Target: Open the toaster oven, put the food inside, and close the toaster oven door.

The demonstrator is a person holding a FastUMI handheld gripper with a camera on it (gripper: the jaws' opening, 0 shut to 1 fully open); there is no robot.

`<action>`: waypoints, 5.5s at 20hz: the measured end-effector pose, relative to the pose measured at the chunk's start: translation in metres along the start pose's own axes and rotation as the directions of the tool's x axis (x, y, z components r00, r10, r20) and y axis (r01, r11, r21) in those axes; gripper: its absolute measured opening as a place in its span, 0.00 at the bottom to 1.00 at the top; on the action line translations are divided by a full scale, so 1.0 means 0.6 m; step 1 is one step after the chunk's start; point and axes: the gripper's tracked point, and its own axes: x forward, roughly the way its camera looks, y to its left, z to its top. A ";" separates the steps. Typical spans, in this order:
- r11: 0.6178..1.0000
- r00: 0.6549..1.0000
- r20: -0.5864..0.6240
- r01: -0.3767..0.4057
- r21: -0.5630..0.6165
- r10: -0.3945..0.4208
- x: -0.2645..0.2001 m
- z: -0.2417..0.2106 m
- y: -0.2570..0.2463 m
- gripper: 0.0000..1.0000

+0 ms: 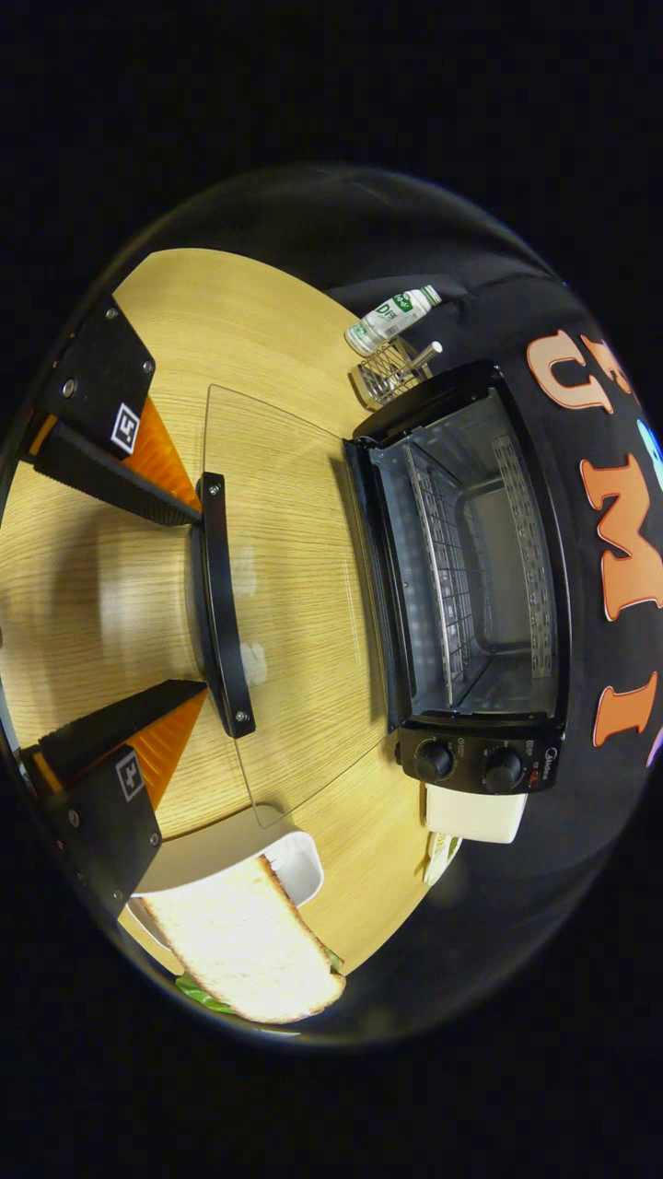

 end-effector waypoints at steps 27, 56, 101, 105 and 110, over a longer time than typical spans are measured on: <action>0.998 0.943 0.331 -0.018 -0.059 0.037 -0.130 0.314 -0.136 0.99; 0.967 0.987 -0.018 -0.159 -0.199 0.158 -0.029 0.155 -0.101 0.99; 0.892 0.944 -0.111 -0.249 0.376 0.311 -0.242 0.260 -0.276 0.21; 0.808 0.941 0.051 -0.314 0.499 0.334 -0.228 0.291 -0.193 0.21; 0.714 0.928 0.194 -0.369 0.596 0.318 -0.167 0.294 -0.091 0.20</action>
